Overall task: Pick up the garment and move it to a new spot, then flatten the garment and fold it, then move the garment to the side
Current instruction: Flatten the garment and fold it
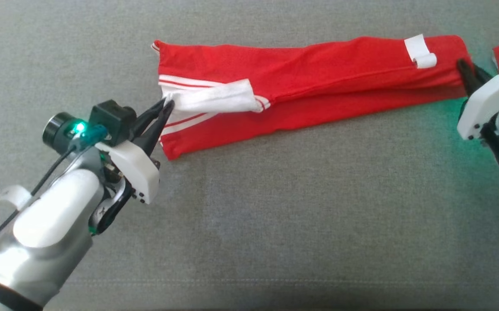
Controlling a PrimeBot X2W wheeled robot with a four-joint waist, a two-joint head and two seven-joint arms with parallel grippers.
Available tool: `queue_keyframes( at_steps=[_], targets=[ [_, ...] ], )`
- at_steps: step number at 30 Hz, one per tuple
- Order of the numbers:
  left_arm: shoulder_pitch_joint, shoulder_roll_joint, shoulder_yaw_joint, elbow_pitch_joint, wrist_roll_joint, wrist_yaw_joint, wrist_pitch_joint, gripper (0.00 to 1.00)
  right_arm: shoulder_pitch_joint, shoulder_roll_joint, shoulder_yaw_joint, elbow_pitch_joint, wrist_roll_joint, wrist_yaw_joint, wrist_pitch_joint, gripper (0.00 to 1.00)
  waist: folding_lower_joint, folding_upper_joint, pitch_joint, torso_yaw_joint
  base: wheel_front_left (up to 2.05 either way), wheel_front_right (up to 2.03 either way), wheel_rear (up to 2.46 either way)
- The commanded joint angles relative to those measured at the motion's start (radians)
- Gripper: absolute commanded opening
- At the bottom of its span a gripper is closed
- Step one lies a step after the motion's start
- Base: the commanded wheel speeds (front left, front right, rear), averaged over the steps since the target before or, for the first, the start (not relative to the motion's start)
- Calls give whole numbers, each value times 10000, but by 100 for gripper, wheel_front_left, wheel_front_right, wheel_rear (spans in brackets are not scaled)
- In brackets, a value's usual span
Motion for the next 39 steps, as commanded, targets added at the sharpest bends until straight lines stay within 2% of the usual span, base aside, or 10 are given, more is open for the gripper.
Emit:
queue_keyframes(
  at_steps=[1, 3, 4, 5, 6, 8, 19, 27, 33, 39],
  targets=[
    [-308, 315, 327, -166, 66, 68, -17, 0, -21, -253, 159, -156, -117, 65, 4, 0, 1, -1, 68, -35, 0, 0, 0],
    [-316, 230, 238, 6, 131, 69, -60, 0, -75, -262, 271, -41, -225, 65, -28, 0, 1, -1, 117, -63, 0, 0, 0],
    [-317, 181, 203, 103, 147, 68, -80, 0, -101, -258, 306, 21, -267, 65, -63, 31, 1, -1, 136, -82, 0, 0, 0],
    [-312, 134, 166, 207, 143, 47, -78, 0, -112, -249, 340, 100, -297, 65, -62, 100, 1, -1, 148, -102, 0, 0, 0],
    [-298, 94, 133, 316, 123, 24, -61, 30, -117, -237, 385, 175, -316, 65, -29, 100, 1, -1, 150, -125, 0, 0, 0],
    [-284, 41, 95, 499, 109, 8, -85, 100, -150, -271, 444, 296, -397, 65, -85, 100, 1, -1, 128, -168, 0, 0, 0],
    [-61, -349, 1457, 741, -617, 944, -1064, 100, -237, 49, -740, 346, 307, 65, -1770, 100, 1, -1, -429, -300, 0, 0, 0],
    [1163, -1173, 4570, -941, -358, 1919, -1191, 100, 421, 489, -1452, -718, -39, 65, -3230, 100, 1, -1, -807, -289, 0, 0, 0],
    [2894, -2550, 6738, -2387, 905, 1698, -1194, 100, 1580, 1068, -2562, -2157, -1491, 65, -3335, 100, 1, -1, -911, -304, 0, 0, 0],
    [3679, -3470, 7578, -2544, 1970, 782, -1194, 100, 2550, 1658, -3908, -2930, -2618, 65, -3339, 100, 1, -1, -849, -155, 0, 0, 0]
  ],
)
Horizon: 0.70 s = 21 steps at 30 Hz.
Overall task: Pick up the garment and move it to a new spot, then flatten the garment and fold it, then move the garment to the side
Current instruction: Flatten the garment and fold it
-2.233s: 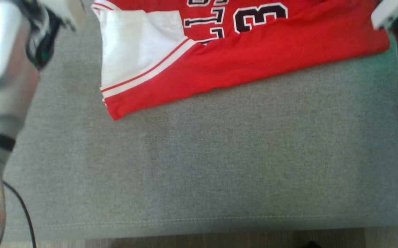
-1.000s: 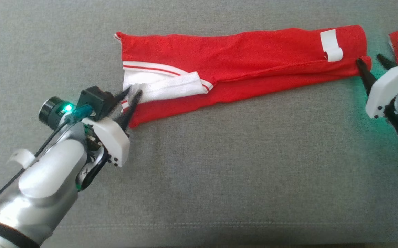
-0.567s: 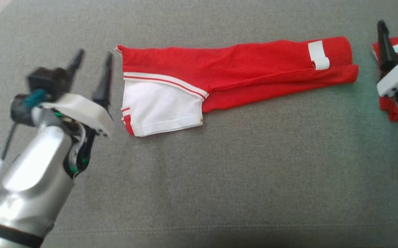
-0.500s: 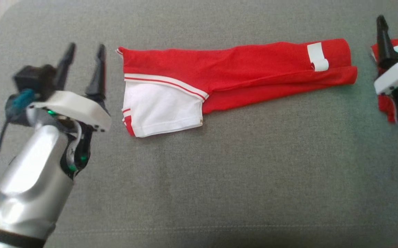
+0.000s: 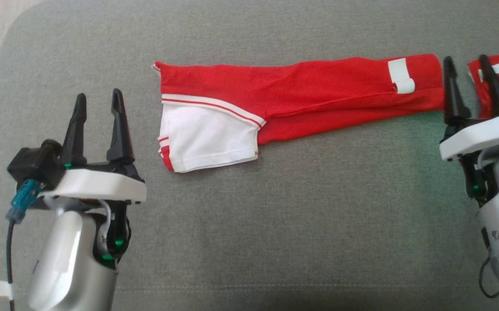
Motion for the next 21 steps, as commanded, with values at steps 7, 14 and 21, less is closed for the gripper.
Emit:
queue_keyframes(
  at_steps=[7, 14, 21],
  targets=[
    [-348, -347, 778, 57, 698, -817, -121, 100, -228, 493, -1326, 105, -946, 65, 542, 100, 1, 0, 443, 413, 0, 0, 0],
    [-552, -640, 1002, 315, 1026, -1262, -121, 100, -951, 867, -3086, 1459, -1819, 65, 1576, 100, 1, 0, 924, 862, 0, 0, 0],
    [-744, -754, 1240, 459, 1228, -1483, -122, 100, -1465, 1172, -4428, 2751, -2891, 65, 2065, 100, 1, 0, 1176, 1073, 0, 0, 0]
  ],
)
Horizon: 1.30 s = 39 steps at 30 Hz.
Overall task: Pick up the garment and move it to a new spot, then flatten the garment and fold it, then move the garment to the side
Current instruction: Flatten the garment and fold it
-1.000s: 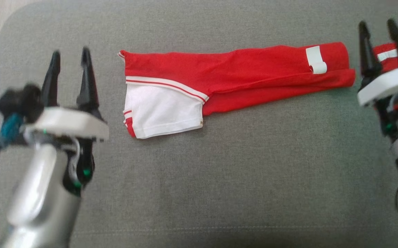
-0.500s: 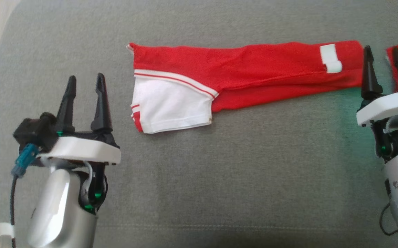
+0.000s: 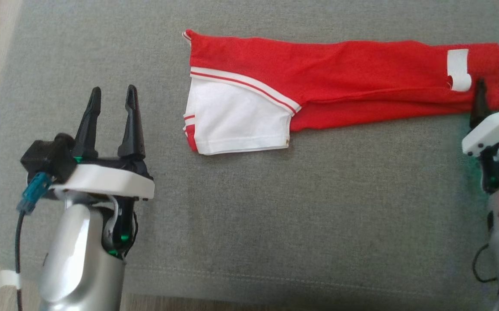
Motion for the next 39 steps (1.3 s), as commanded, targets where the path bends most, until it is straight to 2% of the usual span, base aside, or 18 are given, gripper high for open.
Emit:
queue_keyframes(
  at_steps=[1, 9, 10, 11, 16, 24, 29, 35, 39],
  targets=[
    [-388, 95, 456, -283, 130, -64, -120, 100, -269, 144, -51, -4, -251, 65, 94, 100, -1, 0, 65, 25, 0, 0, 0],
    [-509, 72, 561, -258, 211, -122, -120, 100, -498, 489, -344, 615, -566, 65, 351, 100, -1, 0, 171, -82, 0, 0, 0],
    [-526, 71, 561, -258, 201, -125, -120, 100, -531, 543, -331, 666, -543, 65, 370, 40, -1, 0, 173, -115, 0, 0, 0],
    [-536, 70, 560, -257, 192, -124, -120, 100, -554, 591, -302, 695, -522, 65, 360, 0, -1, 0, 164, -155, 0, 0, 0],
    [-505, 68, 551, -217, 196, -123, -120, 100, -555, 639, -256, 600, -151, 65, 21, 0, -1, 0, -52, -429, 0, 0, 0],
    [-255, 67, 507, -155, 153, -113, -120, 100, -244, 247, -643, -33, -21, 65, -601, 0, -1, 0, -685, -694, 0, 0, 0],
    [24, 67, 402, -119, 81, -77, -120, 100, -146, 574, -482, -818, 1, 65, -747, 0, -1, 0, -1118, -686, 0, 0, 0],
    [351, 67, 325, -137, -29, -33, -120, 100, -12, 1462, 768, -2228, 683, 65, -436, 0, -1, 0, -1531, -449, 0, 0, 0],
    [499, 67, 239, -135, -65, -13, -120, 100, 325, 1606, 2263, -3090, 1994, 65, -93, 0, -1, 0, -1694, -137, 0, 0, 0]
  ],
)
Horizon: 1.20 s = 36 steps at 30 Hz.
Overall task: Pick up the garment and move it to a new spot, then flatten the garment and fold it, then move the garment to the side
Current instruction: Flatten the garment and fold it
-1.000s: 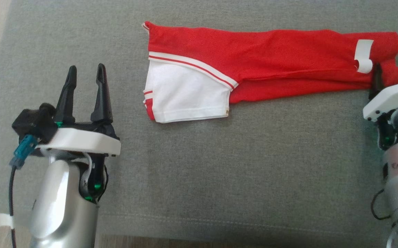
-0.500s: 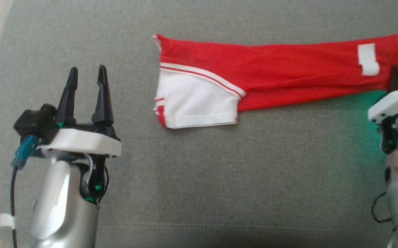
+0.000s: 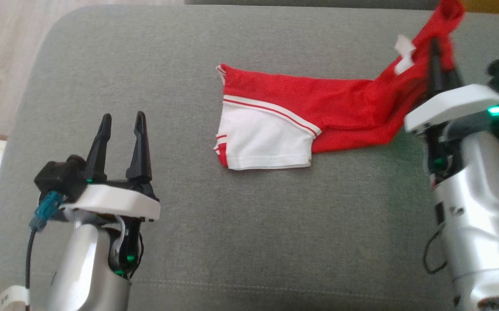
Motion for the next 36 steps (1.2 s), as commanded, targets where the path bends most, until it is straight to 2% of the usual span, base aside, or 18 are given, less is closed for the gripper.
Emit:
queue_keyframes(
  at_steps=[1, 6, 7, 22, 31, 32, 33, 36],
  targets=[
    [-119, 164, 249, -321, -64, 46, -120, 100, 172, 146, 1151, -610, 1072, 65, 99, 0, 0, 0, -135, 291, 0, 0, 0],
    [-56, 164, 79, -294, -173, 99, -120, 100, 552, 151, 3191, -734, 2608, 65, -169, 0, 0, 0, -187, 820, 0, 0, 0],
    [-56, 164, 79, -294, -173, 99, -120, 100, 552, 151, 3191, -734, 2608, 65, -169, 0, 0, 0, -187, 820, 0, 0, 0],
    [66, 164, -325, -210, -511, 260, -120, 100, -323, 153, 6587, 1422, 5428, 65, -1635, 0, 0, 0, 99, 2126, 0, 0, 0],
    [50, 164, -525, -164, -650, 361, -120, 100, -716, 154, 8182, 2556, 6510, 65, -1881, 0, 0, 0, 227, 2448, 0, 0, 0],
    [47, 164, -526, -157, -654, 365, -120, 100, -715, 154, 8352, 2569, 6665, 65, -1890, 96, 0, 0, 233, 2453, 0, 0, 0],
    [44, 164, -519, -153, -655, 369, -120, 100, -722, 154, 8510, 2539, 6833, 65, -1900, 100, 0, 0, 237, 2446, 0, 0, 0],
    [49, 164, -426, -132, -645, 393, -120, 100, -732, 154, 8987, 2254, 7375, 65, -1923, 100, 0, 0, 216, 2318, 0, 0, 0]
  ],
)
